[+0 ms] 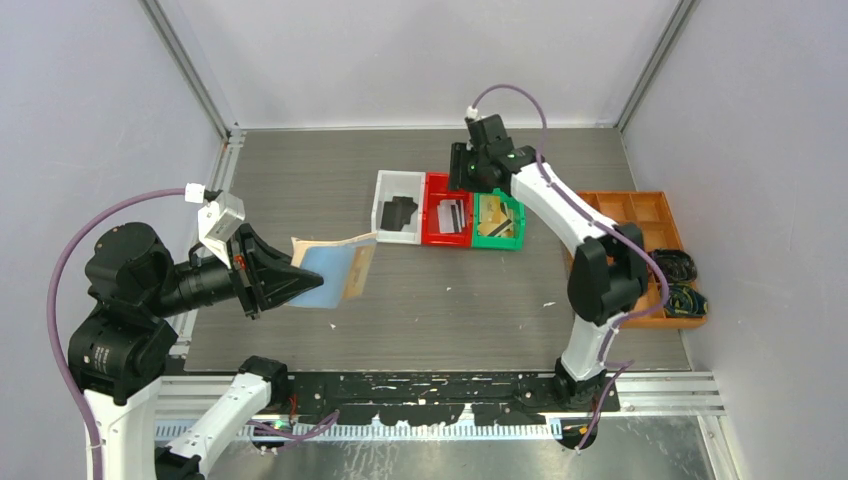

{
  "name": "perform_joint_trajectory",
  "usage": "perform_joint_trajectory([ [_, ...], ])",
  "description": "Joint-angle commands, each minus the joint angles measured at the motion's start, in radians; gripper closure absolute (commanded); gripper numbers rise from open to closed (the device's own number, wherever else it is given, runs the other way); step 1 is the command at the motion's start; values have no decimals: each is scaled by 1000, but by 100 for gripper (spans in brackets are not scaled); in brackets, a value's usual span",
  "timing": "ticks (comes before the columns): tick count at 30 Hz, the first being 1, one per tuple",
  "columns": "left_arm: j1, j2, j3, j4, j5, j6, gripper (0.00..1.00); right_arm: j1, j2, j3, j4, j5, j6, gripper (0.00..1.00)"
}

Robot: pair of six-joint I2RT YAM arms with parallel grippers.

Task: Take the credit cards out of the card holder
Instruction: Place the credit card in the storage box, then remove the credit card from the card holder.

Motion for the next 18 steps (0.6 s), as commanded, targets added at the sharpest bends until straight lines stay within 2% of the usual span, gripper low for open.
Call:
perform_joint_trajectory([
  [1, 5, -1, 15, 71, 29, -11, 100, 21, -216, 12, 41, 13, -3, 45],
  [4, 5, -1, 15, 69, 41, -11, 100, 22, -338, -21, 88, -99, 0, 39],
  [8, 5, 4, 7, 54, 82, -9, 100, 21, -522, -115, 236, -433, -19, 26],
  [12, 5, 5, -13, 26, 140, 7, 100, 24, -639, -147, 382, -795, 20, 20],
  [15, 5, 11, -19, 17, 199, 4, 100, 75, -679, -150, 435, -927, 16, 20],
  [18, 5, 16, -35, 23, 259, -17, 100, 193, -690, -125, 370, -950, -96, 17],
])
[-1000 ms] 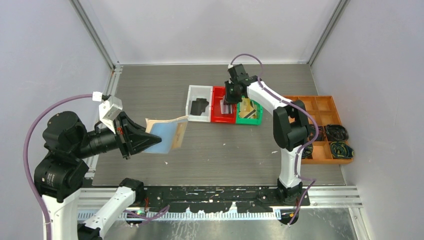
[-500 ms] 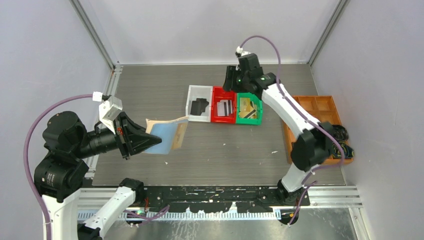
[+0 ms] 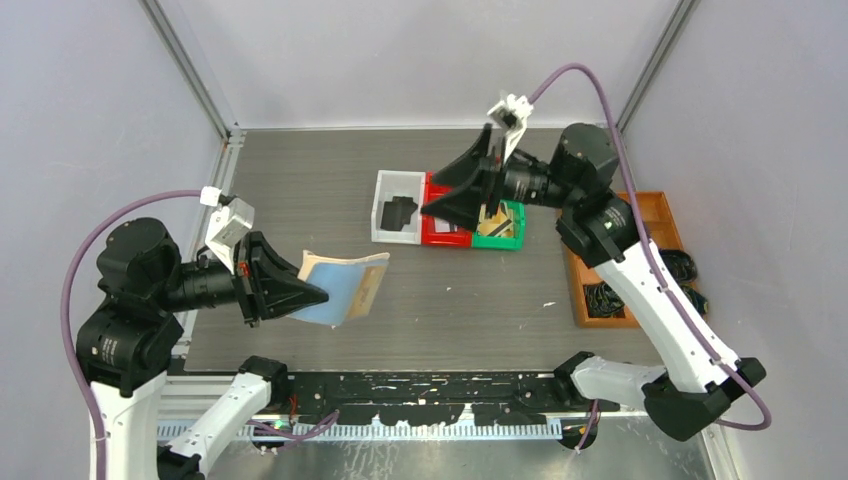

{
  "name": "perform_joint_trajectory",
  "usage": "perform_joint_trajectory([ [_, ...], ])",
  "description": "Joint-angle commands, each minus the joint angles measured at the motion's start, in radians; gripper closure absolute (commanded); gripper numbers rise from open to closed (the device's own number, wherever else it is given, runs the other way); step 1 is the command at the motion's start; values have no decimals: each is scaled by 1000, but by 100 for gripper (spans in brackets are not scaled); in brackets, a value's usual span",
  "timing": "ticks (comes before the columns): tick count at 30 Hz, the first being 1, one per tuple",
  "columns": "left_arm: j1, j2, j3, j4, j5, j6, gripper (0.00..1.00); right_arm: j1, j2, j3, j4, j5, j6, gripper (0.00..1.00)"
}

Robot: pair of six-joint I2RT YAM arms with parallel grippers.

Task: Take the credit cards out of the card holder
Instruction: Remove the credit card from the card holder.

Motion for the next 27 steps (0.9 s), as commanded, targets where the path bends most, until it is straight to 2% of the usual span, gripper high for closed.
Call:
perform_joint_trajectory([
  [1, 5, 12, -18, 32, 134, -27, 100, 149, 3, 36, -16, -192, -140, 17],
  [4, 5, 16, -40, 32, 171, -42, 100, 280, 35, 91, -118, -161, -240, 17],
  [8, 5, 22, -50, 33, 212, -57, 100, 380, 83, 144, -191, -147, -313, 19],
  [15, 5, 24, -57, 22, 246, -58, 100, 501, 137, 177, -185, -149, -328, 22],
  [21, 5, 24, -60, 24, 269, -69, 100, 552, 206, 236, -219, -123, -347, 28],
  [25, 5, 20, -62, 25, 274, -73, 100, 583, 252, 285, -244, -118, -353, 37],
  [27, 4, 17, -65, 25, 275, -72, 100, 594, 265, 301, -242, -118, -352, 49],
])
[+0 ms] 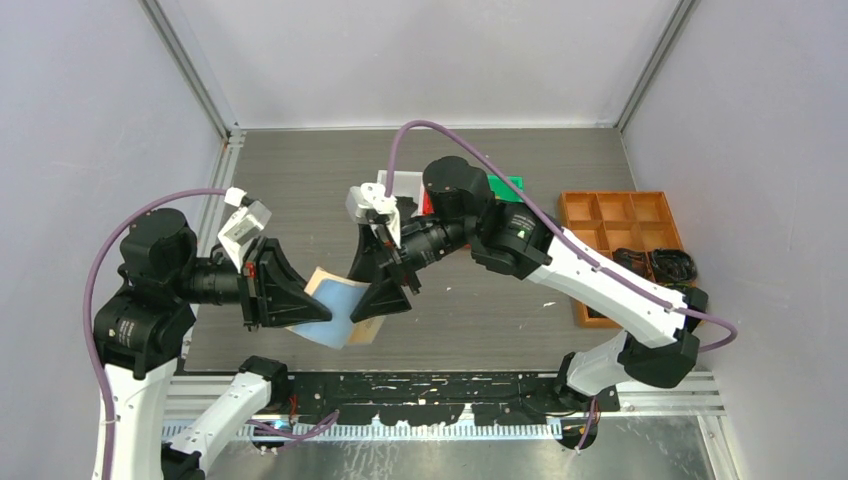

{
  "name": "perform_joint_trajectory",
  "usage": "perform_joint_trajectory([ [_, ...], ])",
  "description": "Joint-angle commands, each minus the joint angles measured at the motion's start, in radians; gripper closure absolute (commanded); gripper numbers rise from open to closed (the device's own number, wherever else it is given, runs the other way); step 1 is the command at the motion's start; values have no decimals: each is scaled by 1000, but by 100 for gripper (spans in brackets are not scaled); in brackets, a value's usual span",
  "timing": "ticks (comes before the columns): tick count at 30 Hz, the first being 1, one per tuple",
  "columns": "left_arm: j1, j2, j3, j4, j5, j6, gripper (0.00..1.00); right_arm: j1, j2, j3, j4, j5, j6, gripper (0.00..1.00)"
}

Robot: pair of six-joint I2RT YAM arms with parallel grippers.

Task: Take the credit cards out of the card holder
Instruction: Remove the credit card from the card holder.

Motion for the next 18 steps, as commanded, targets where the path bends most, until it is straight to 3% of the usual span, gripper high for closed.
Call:
perform_joint_trajectory([
  [1, 5, -7, -3, 23, 43, -14, 100, 24, 20, 71, 12, 8, -6, 59],
  [4, 5, -7, -3, 2, 32, 13, 100, 28, 23, 59, 81, 5, 75, 82],
  [5, 4, -8, 1, -15, 20, 34, 96, 29, 23, 52, 106, 3, 101, 87],
  [6, 5, -7, 6, -36, 4, 66, 83, 28, 23, 45, 127, 6, 124, 92],
  [8, 5, 6, 32, -113, -67, 152, 34, 29, 23, 43, 134, 46, 145, 99],
  [9, 5, 10, 48, -148, -124, 186, 23, 26, 20, 43, 124, 86, 150, 99],
  [12, 4, 7, 71, -159, -265, 214, 14, 21, -9, 24, 129, 204, 180, 99],
  [14, 5, -20, 64, -115, -337, 182, 13, 5, -46, -35, 229, 271, 241, 99],
  [18, 5, -93, 15, -9, -338, 112, 14, -18, -125, -171, 440, 434, 383, 99],
])
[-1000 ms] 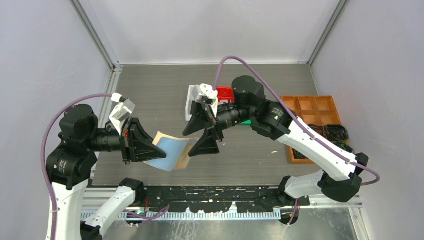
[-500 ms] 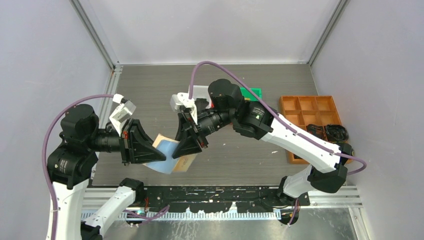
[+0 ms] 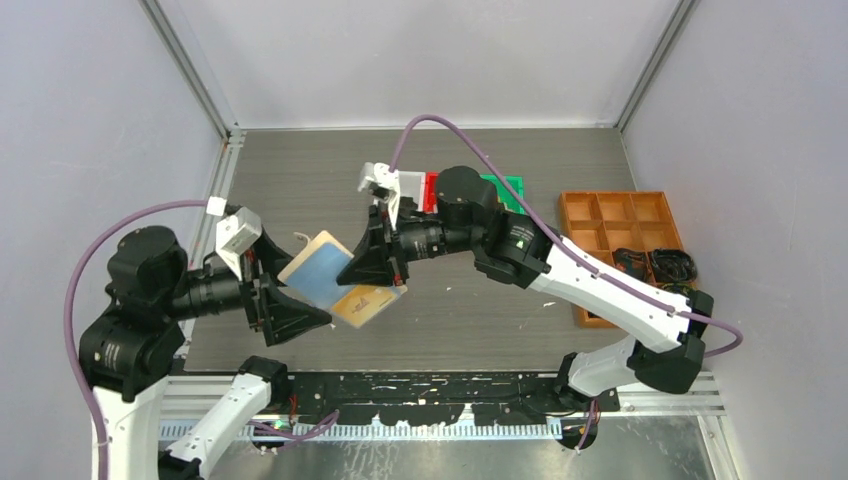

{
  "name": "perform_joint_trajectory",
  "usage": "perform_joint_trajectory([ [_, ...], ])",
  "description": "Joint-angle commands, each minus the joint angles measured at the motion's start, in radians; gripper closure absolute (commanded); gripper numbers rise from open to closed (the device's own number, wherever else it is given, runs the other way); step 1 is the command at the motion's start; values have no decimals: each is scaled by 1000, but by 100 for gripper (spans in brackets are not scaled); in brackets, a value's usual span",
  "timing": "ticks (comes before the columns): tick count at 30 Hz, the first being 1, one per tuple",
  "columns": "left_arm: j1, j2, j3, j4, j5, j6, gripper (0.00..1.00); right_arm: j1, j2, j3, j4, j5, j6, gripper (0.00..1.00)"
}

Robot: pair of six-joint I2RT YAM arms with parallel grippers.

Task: Take the credit cards out of the card holder
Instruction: Remove the credit card from the card holder.

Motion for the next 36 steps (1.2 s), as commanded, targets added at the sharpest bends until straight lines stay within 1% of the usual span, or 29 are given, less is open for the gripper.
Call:
perform_joint_trajectory([
  [1, 5, -83, -28, 125, -48, -48, 15, -21, -124, -129, 360, 233, 206, 99],
  [4, 5, -115, -58, 165, -53, -85, 22, -22, -148, -248, 569, 298, 365, 99],
  [6, 5, -121, -70, 179, -76, -98, 29, -15, -147, -318, 701, 322, 439, 99],
  [7, 5, -124, -75, 190, -87, -102, 34, -10, -143, -349, 753, 333, 469, 99],
  [9, 5, -130, -82, 216, -107, -114, 49, 1, -130, -384, 813, 339, 507, 99],
  [11, 5, -136, -82, 243, -153, -127, 68, 17, -124, -404, 829, 343, 510, 99],
  [13, 5, -139, -80, 249, -193, -115, 82, 27, -135, -426, 840, 355, 510, 99],
  [14, 5, -139, -78, 241, -205, -103, 87, 29, -142, -439, 849, 355, 513, 95],
  [15, 5, -137, -76, 227, -214, -87, 92, 29, -151, -449, 854, 350, 513, 89],
  [17, 5, -132, -71, 194, -224, -47, 99, 29, -169, -444, 807, 327, 485, 71],
  [18, 5, -131, -71, 179, -225, -25, 100, 29, -179, -429, 758, 313, 453, 65],
  [21, 5, -135, -72, 134, -221, 58, 100, 28, -195, -350, 559, 257, 319, 55],
  [23, 5, -131, -66, 98, -192, 101, 100, 25, -188, -282, 425, 198, 240, 54],
  [26, 5, -114, -40, 43, -146, 159, 100, 24, -141, -154, 202, 98, 138, 65],
  [28, 5, -96, -18, -14, -130, 223, 100, 23, -94, -74, 72, 40, 78, 67],
  [30, 4, -77, 2, -65, -126, 276, 100, 25, -50, 2, -40, -19, 33, 68],
  [32, 5, -64, 12, -96, -126, 309, 100, 31, -14, 63, -141, -44, -20, 68],
  [35, 5, -60, 11, -104, -128, 320, 100, 54, 25, 119, -241, -38, -83, 67],
  [36, 4, -61, 10, -103, -127, 319, 100, 61, 35, 136, -276, -24, -106, 64],
])
